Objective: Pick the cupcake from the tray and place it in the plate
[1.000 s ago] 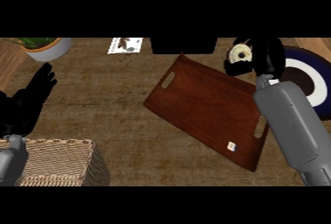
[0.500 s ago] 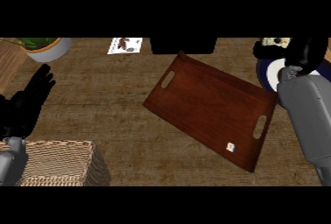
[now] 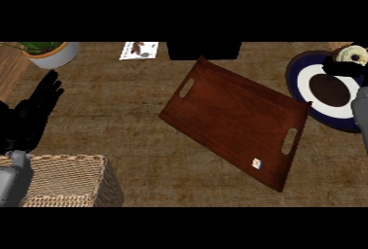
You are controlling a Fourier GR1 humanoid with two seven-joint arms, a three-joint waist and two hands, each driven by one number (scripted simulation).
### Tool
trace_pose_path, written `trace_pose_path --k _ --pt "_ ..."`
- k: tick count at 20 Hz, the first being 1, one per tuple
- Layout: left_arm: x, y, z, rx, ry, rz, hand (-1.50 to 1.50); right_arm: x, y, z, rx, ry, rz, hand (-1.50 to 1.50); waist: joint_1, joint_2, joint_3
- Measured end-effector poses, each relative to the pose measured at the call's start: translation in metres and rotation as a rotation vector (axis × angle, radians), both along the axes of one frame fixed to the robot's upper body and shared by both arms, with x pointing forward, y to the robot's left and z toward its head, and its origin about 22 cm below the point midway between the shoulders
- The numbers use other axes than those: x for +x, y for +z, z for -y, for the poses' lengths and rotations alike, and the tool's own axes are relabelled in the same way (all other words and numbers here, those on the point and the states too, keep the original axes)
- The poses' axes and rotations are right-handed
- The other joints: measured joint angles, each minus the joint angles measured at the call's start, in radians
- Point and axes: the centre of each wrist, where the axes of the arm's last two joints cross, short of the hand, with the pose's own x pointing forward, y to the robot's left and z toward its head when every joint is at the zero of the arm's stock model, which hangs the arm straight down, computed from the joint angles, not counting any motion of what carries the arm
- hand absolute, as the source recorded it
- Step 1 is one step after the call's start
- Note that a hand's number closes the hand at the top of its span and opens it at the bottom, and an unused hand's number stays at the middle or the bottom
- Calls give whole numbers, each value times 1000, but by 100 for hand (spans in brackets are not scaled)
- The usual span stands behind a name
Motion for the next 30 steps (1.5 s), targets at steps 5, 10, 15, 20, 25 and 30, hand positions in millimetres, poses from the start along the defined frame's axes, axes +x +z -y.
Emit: trace_pose_path --k 5,10,15,20,25,30 --pt "0 0 -1 -8 -13 6 0 -10 -22 35 -4 -25 -76 150 11 4 -1" --pt "2 1 3 -1 -22 3 0 -20 -43 63 92 21 -184 -150 15 6 0" --pt "3 1 6 6 -18 19 0 -30 -63 80 178 111 -215 -150 18 6 1" --pt "1 1 4 -4 -20 12 0 -36 -61 95 138 166 -85 -150 23 7 0" --pt "0 0 4 2 -14 -1 0 -26 -43 87 138 278 169 -150 10 -1 -1" --pt "-3 -2 2 4 -1 0 0 -27 -29 95 284 302 325 -150 -1 -7 -2"
